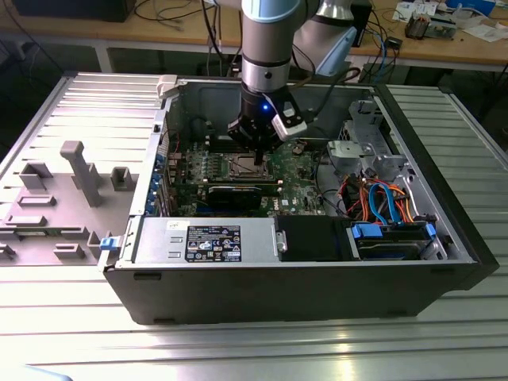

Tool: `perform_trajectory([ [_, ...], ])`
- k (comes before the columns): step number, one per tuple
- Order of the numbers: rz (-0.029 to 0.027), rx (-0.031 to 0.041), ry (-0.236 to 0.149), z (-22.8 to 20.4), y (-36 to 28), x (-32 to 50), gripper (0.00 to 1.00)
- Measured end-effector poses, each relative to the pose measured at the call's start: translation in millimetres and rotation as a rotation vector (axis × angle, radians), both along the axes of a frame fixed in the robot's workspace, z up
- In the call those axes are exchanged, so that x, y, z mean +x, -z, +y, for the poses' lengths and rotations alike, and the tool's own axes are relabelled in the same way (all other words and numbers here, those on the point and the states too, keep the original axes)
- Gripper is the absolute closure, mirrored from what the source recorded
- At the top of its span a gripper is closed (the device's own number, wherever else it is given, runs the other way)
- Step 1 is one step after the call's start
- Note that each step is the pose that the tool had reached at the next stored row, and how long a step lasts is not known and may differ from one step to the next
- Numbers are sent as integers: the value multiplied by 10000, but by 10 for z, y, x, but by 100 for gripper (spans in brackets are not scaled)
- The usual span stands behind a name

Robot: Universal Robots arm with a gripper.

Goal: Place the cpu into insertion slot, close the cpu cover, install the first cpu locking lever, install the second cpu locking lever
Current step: 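Install the second cpu locking lever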

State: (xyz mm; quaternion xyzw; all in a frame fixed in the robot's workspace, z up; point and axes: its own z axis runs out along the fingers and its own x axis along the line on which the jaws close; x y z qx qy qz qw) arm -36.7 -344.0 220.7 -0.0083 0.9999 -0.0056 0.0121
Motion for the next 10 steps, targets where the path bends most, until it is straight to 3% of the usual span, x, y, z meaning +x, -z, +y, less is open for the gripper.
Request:
perform_trajectory([
  [5,1,-19,2,-25,-2,-1,89],
  [10,1,-21,1,-28,-73,0,89],
])
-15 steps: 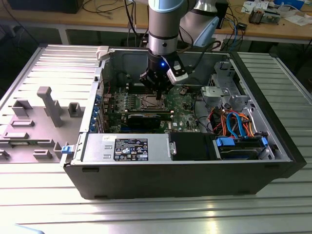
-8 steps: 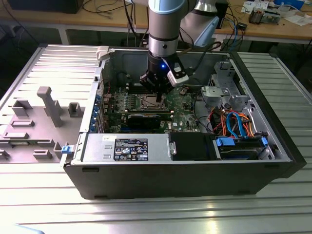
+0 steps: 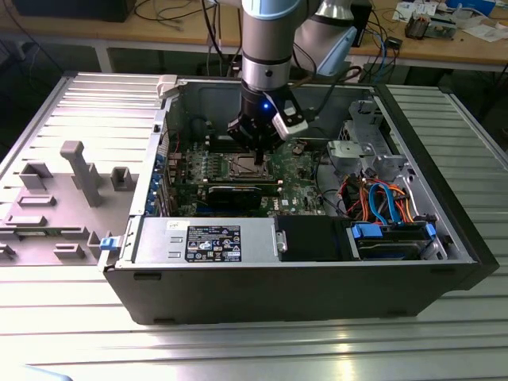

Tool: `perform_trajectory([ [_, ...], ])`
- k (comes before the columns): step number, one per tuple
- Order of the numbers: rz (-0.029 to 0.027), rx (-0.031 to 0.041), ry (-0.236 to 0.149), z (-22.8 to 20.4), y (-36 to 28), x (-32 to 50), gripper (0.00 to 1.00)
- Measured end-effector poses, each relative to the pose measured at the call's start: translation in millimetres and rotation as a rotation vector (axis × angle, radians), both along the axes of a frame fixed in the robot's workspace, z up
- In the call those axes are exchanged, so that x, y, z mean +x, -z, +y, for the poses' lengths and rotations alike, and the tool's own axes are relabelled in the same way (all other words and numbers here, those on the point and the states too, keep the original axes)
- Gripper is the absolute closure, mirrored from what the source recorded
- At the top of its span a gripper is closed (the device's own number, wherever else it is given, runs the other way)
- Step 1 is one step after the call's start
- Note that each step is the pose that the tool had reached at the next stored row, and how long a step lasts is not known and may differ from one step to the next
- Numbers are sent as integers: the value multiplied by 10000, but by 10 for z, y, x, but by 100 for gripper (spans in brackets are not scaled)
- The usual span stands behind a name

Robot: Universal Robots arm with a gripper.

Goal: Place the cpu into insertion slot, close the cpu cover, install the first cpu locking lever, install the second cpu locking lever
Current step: 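Install the second cpu locking lever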

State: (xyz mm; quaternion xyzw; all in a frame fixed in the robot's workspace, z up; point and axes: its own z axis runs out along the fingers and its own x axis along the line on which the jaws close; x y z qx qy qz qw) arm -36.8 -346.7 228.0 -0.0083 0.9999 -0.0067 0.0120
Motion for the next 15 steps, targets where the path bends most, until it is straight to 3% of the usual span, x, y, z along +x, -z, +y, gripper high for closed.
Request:
perform_trajectory([
  [7,-1,-25,0,-2,-116,0,89],
  [11,0,-27,-1,-92,-117,0,89],
  [15,0,-27,-1,-99,-117,0,89],
])
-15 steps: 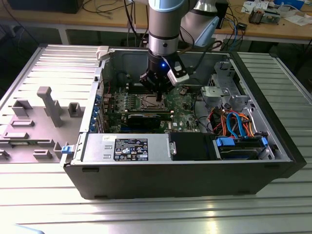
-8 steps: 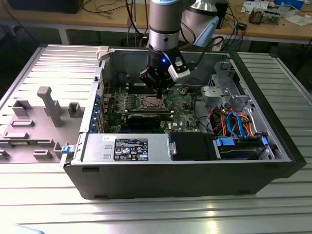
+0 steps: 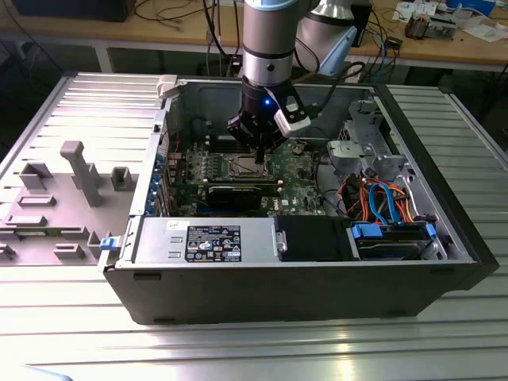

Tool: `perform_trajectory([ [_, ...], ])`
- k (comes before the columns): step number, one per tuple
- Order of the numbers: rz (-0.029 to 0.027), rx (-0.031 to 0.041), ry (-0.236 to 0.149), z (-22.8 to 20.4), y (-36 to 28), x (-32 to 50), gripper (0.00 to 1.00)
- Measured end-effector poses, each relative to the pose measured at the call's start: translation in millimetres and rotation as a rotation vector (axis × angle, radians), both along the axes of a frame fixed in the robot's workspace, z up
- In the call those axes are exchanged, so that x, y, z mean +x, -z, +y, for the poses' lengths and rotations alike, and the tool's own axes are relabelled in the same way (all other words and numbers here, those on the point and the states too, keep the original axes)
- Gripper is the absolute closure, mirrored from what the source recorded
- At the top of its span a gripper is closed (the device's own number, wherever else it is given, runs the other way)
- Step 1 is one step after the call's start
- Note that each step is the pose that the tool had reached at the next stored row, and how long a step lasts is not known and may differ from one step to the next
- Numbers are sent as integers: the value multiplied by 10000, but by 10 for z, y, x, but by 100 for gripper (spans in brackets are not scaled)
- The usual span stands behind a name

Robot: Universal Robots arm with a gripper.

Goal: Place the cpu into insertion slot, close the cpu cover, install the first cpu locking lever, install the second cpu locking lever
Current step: 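Install the second cpu locking lever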

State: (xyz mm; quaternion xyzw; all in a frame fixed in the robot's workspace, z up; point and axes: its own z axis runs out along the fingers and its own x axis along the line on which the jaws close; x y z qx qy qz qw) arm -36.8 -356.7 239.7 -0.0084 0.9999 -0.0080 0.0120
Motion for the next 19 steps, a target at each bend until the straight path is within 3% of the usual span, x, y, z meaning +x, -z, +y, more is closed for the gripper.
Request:
perform_trajectory([
  [10,0,0,0,-2,0,0,89],
  [12,0,12,-1,-21,0,0,89],
  [15,-1,190,-1,-46,-3,0,89],
  [19,0,275,0,-76,-60,0,89],
])
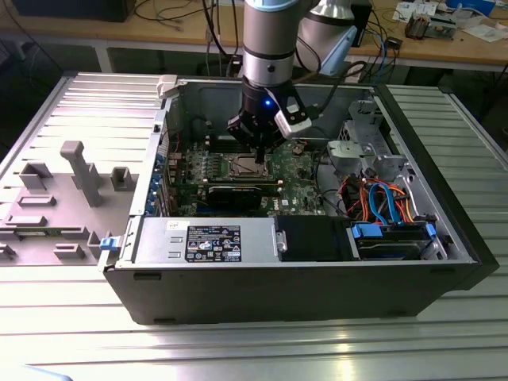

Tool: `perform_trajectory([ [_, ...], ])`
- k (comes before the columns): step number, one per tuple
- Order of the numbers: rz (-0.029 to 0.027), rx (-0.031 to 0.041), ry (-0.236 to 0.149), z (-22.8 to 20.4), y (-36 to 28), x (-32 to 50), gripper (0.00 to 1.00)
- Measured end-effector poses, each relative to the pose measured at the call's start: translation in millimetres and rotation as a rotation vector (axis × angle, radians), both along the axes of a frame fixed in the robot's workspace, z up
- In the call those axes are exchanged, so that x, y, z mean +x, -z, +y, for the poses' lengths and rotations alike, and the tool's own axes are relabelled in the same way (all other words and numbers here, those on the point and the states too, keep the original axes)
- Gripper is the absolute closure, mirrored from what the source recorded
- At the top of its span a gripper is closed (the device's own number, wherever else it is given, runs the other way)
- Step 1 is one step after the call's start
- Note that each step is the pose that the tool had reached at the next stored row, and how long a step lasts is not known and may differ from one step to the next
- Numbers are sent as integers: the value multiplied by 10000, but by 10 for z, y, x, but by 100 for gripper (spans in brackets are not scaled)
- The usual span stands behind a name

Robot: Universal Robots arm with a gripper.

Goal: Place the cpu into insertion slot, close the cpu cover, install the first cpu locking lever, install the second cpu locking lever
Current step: 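Install the second cpu locking lever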

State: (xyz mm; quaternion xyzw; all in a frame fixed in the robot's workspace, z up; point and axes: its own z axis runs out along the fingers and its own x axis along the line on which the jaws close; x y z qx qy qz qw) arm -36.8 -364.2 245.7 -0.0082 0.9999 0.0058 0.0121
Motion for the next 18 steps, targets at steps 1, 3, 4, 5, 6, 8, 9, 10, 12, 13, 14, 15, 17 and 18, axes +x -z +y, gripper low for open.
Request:
perform_trajectory([
  [1,11,-1,0,-17,-1,0,89],
  [3,48,-2,0,-38,10,0,89],
  [4,51,-2,0,-46,14,0,89],
  [5,52,-1,1,-68,20,-1,89],
  [6,52,-1,0,-92,24,0,89],
  [8,52,-2,0,-124,26,0,89],
  [9,53,-2,0,-124,26,0,89],
  [10,53,-3,1,-124,26,0,89],
  [12,53,-10,-1,-125,26,0,89],
  [13,53,-11,0,-125,26,0,89],
  [14,53,-11,0,-125,25,0,89],
  [15,53,-11,1,-125,25,0,89],
  [17,53,-12,0,-125,26,0,89],
  [18,53,-12,0,-125,25,0,89],
])
